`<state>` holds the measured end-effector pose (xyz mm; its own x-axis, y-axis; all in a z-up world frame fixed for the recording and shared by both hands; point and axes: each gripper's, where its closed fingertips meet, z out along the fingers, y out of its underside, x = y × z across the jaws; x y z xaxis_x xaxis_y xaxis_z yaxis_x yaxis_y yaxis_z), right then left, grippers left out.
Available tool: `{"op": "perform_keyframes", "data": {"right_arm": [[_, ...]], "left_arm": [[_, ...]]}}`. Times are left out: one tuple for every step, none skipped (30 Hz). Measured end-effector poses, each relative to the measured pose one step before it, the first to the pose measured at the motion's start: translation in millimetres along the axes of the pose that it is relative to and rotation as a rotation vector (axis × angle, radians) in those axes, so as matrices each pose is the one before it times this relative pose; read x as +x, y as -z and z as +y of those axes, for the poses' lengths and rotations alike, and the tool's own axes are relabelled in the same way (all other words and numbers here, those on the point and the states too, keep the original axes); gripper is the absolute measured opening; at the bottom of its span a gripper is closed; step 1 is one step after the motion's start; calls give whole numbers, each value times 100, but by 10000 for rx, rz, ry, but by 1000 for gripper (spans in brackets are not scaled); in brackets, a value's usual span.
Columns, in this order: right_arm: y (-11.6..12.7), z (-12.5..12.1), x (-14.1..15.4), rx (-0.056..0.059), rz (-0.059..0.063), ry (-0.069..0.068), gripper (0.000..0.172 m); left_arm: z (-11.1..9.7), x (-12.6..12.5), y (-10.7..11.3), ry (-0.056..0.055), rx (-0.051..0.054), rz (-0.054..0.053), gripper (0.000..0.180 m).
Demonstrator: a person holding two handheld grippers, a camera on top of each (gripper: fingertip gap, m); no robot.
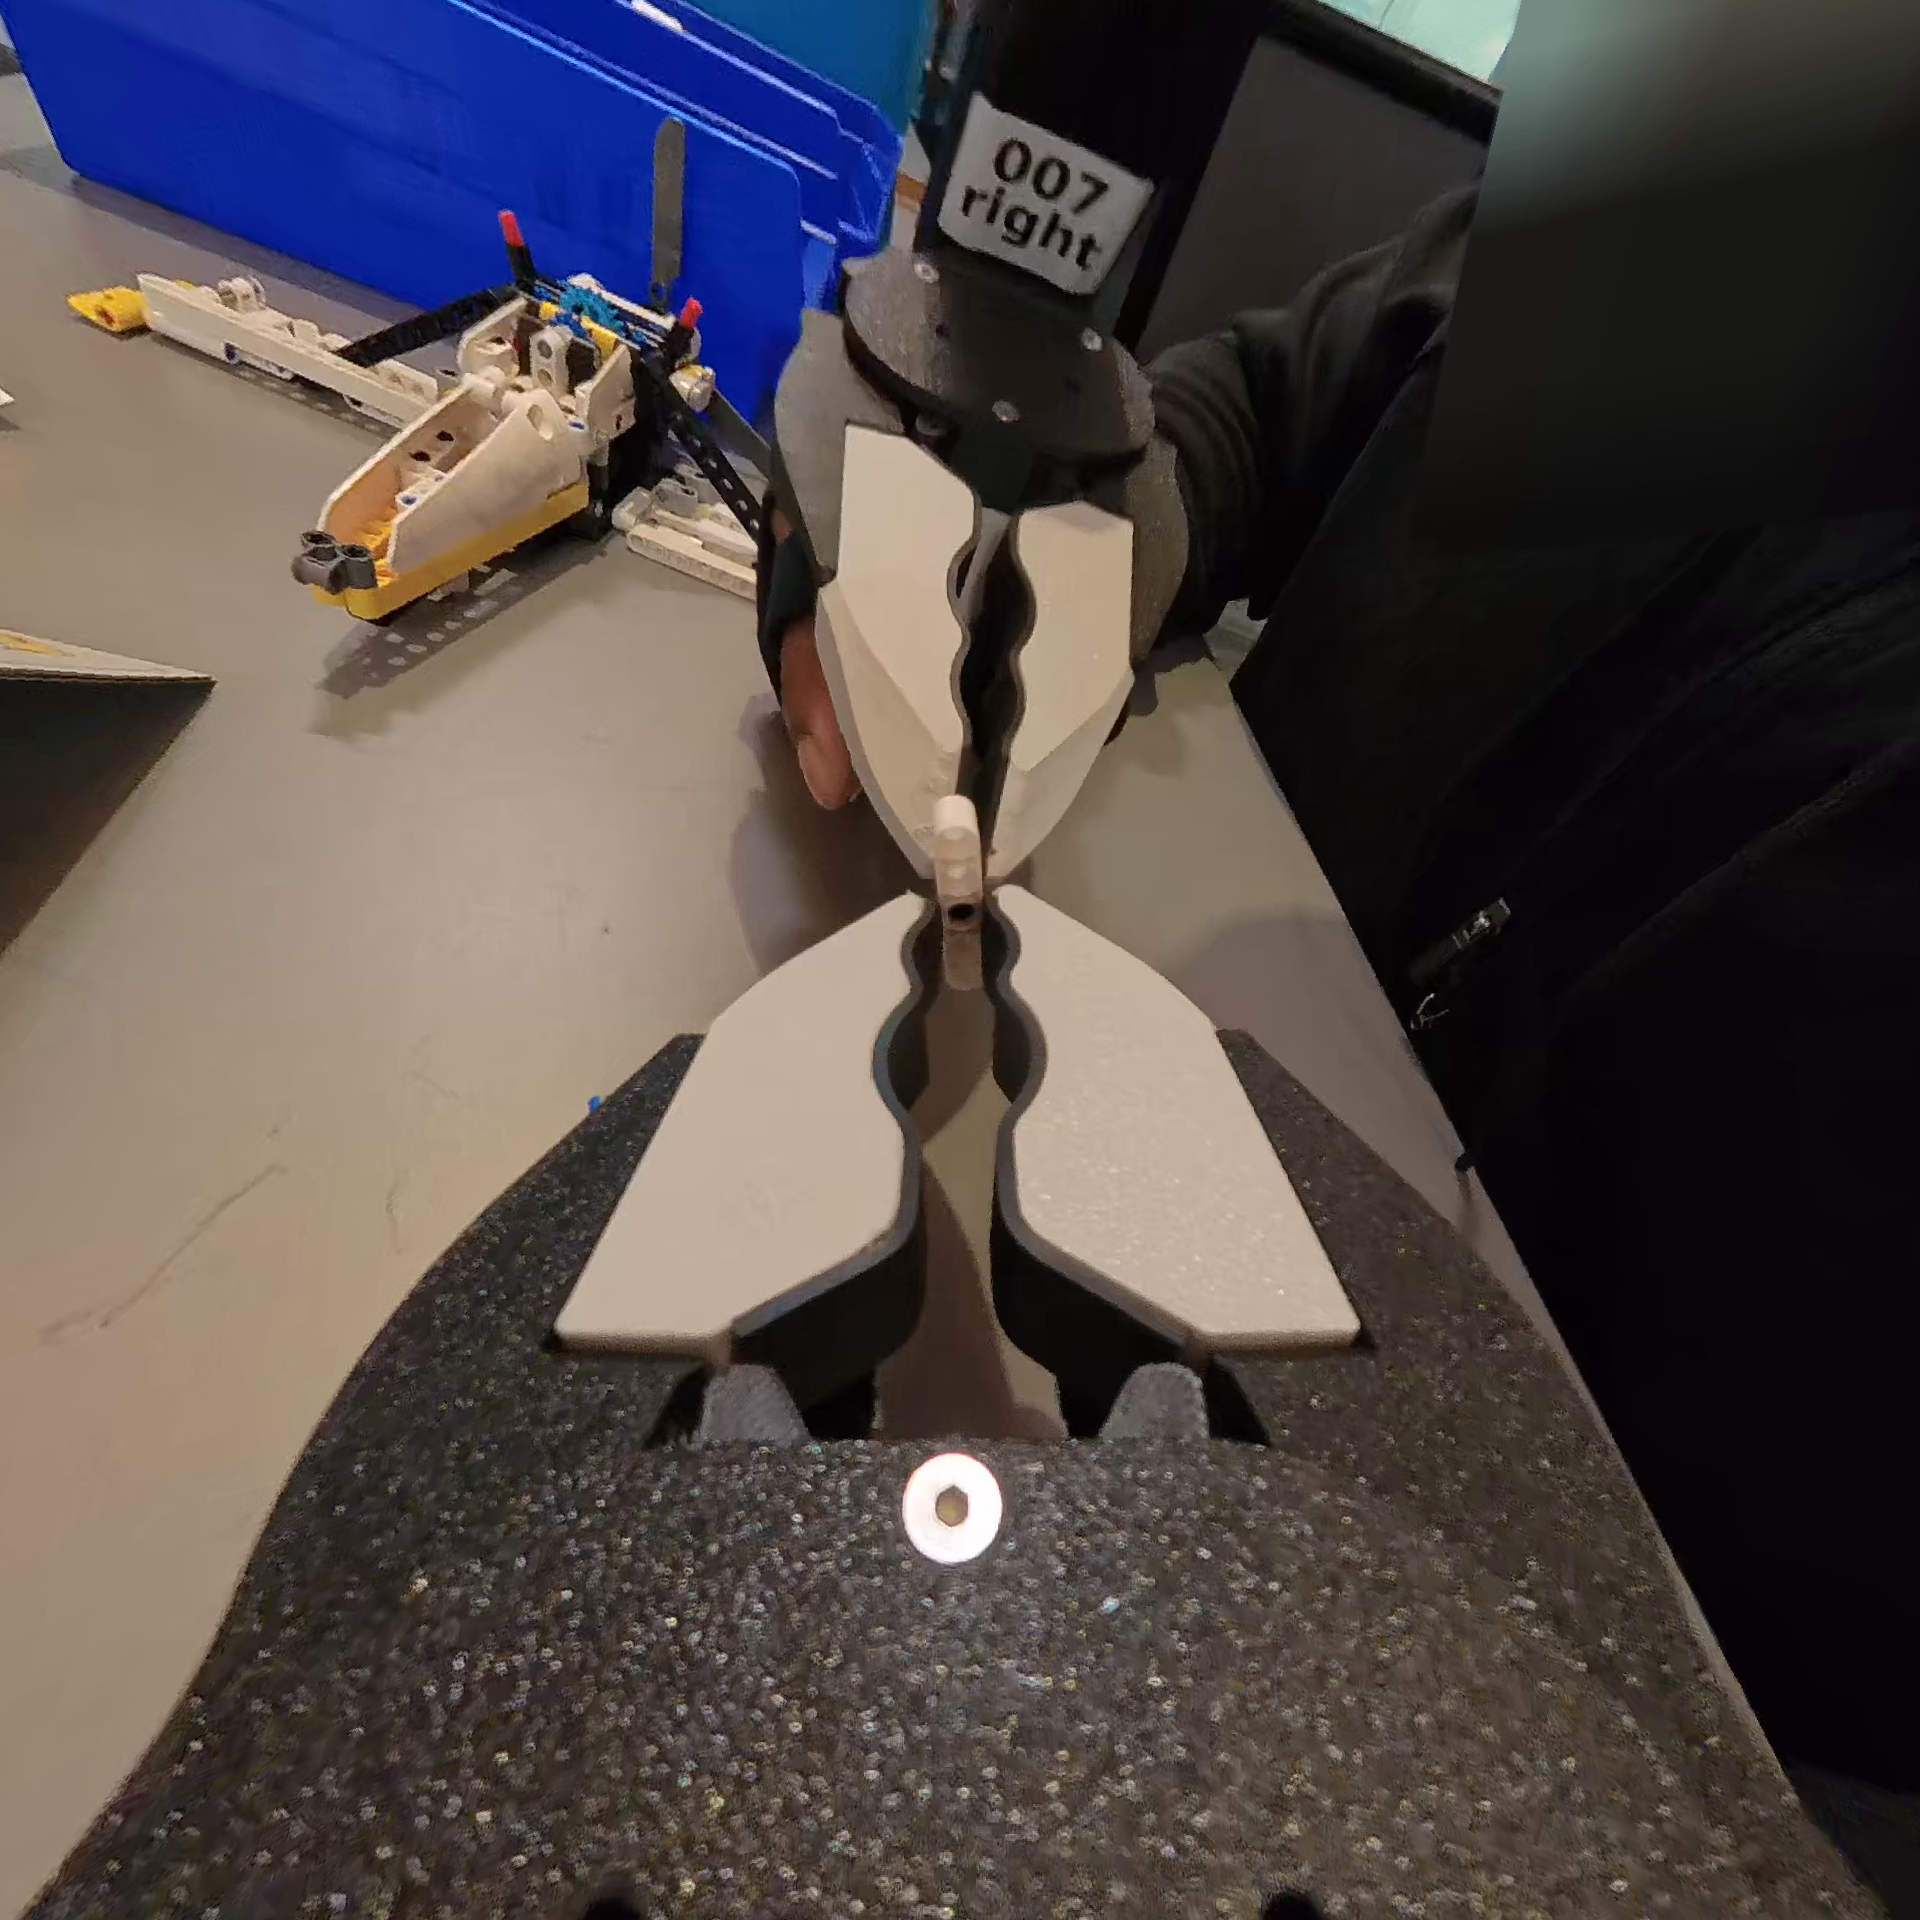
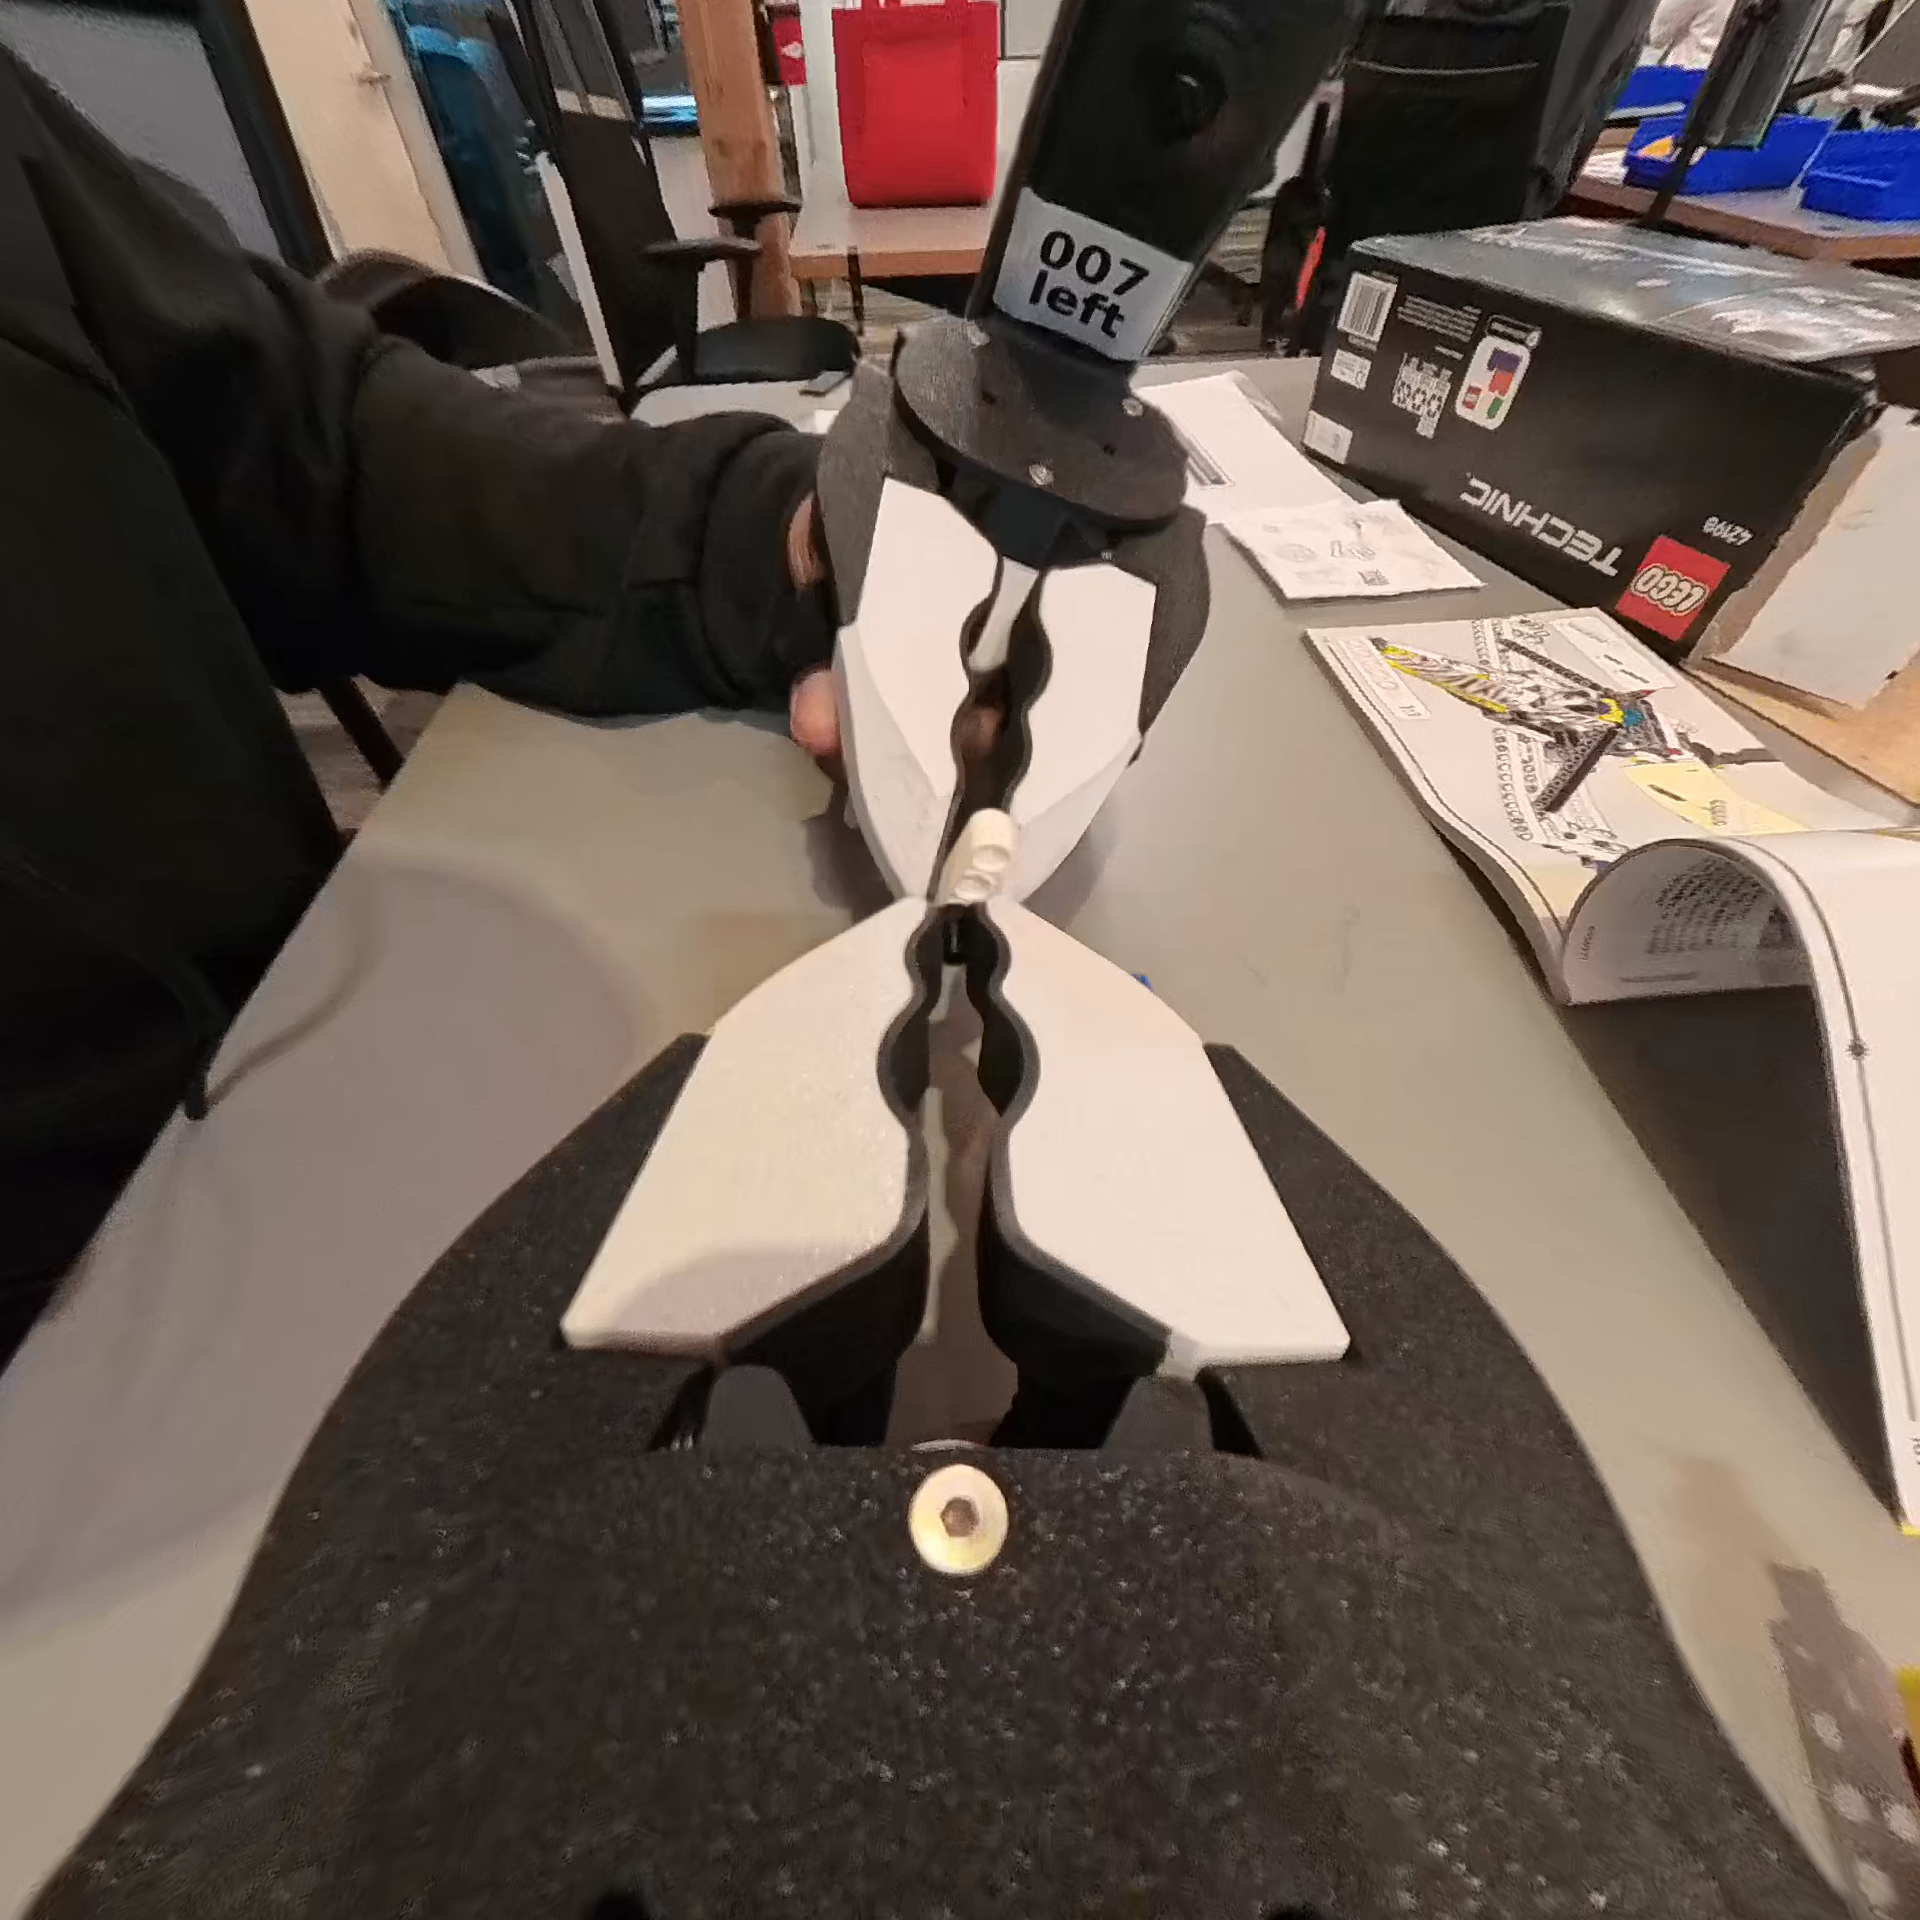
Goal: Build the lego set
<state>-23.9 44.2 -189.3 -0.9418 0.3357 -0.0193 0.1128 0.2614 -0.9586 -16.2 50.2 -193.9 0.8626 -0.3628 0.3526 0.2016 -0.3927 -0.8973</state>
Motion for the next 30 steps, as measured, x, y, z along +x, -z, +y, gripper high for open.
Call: {"op": "perform_keyframes", "data": {"right_arm": [[-15, -91, -46, 49, -32, -85, 3], [17, -65, 51, 26, 47, 5, 3], [0, -50, 72, 8, 54, 23, 3], [-3, -64, 26, 29, 21, -7, 3], [7, -48, 49, 36, 19, -11, 3], [16, -66, 88, 64, 57, 15, 3], [45, -125, 83, 114, 68, 30, 4], [60, -159, 64, 129, 65, 42, 4], [83, -130, 66, 88, 71, 70, 4], [142, -116, 107, 68, 92, 81, 6], [167, -71, 157, 33, 94, 68, 10], [180, 11, 175, -9, 88, 31, 11], [130, 78, 142, -41, 44, -3, 11], [20, 185, 30, -104, -13, 1, 11], [-60, 229, -13, -126, -1, 20, 11], [-101, 188, -85, -92, -12, 39, 11], [-129, 87, -120, -38, -28, 30, 11], [-118, 29, -144, -10, -54, 13, 11], [-104, 30, -82, -36, -33, 21, 11], [-58, -15, -36, -3, 0, 31, 9], [5, -64, 3, 50, 10, 9, 7], [24, -53, -25, 36, -27, -13, 4], [20, 7, -31, -1, -34, -24, 4], [5, 7, -13, -4, -18, -16, 4], [-2, 14, -7, -13, -18, -16, 4], [-1, 27, -16, -24, -27, -38, 4], [4, 34, -16, -19, -39, -53, 4], [3, 28, -37, -24, -61, -68, 4], [11, 27, -50, -21, -72, -72, 4], [-3, 28, -15, -17, -46, -65, 4]], "left_arm": [[-18, -8, 2, -40, 19, -34, 7], [-91, -49, 41, 32, 64, -12, 7], [-58, -45, 30, 12, 42, -22, 7], [-63, 3, 40, 7, 51, 12, 7], [-55, -43, 26, 7, 40, -24, 7], [-123, -61, 36, 9, 74, -39, 7], [-171, -24, 52, 22, 108, 11, 7], [-166, 4, 38, 17, 108, 15, 7], [-38, -53, 13, -3, 19, -43, 7], [110, -125, -2, -33, -75, -88, 7], [28, -41, 23, -56, -19, -48, 7], [-70, 30, 42, -10, 49, 15, 7], [-65, -31, 44, 18, 45, -3, 7], [-68, -32, 37, 12, 48, -6, 7], [-50, 3, 35, 10, 33, 17, 7], [-26, -5, 18, 1, 24, 1, 7], [-4, 8, -2, -3, -7, 7, 7], [27, 18, -28, -16, -22, 4, 7], [51, 33, -40, -18, -33, 8, 7], [45, 23, -30, -19, -37, 5, 7], [32, 17, -25, -14, -26, 2, 7], [13, -12, -13, -4, -4, -9, 7], [12, 12, -18, -4, -11, 4, 7], [-5, 6, -19, -16, -1, -7, 7], [24, 0, -16, -22, -14, -13, 7], [33, -3, -16, -29, -20, -18, 7], [17, 8, -23, -44, -13, -11, 7], [40, 20, -30, -45, -25, -2, 7], [32, 30, -32, -48, -25, -2, 7], [17, -19, -26, -31, -13, -19, 7]]}}
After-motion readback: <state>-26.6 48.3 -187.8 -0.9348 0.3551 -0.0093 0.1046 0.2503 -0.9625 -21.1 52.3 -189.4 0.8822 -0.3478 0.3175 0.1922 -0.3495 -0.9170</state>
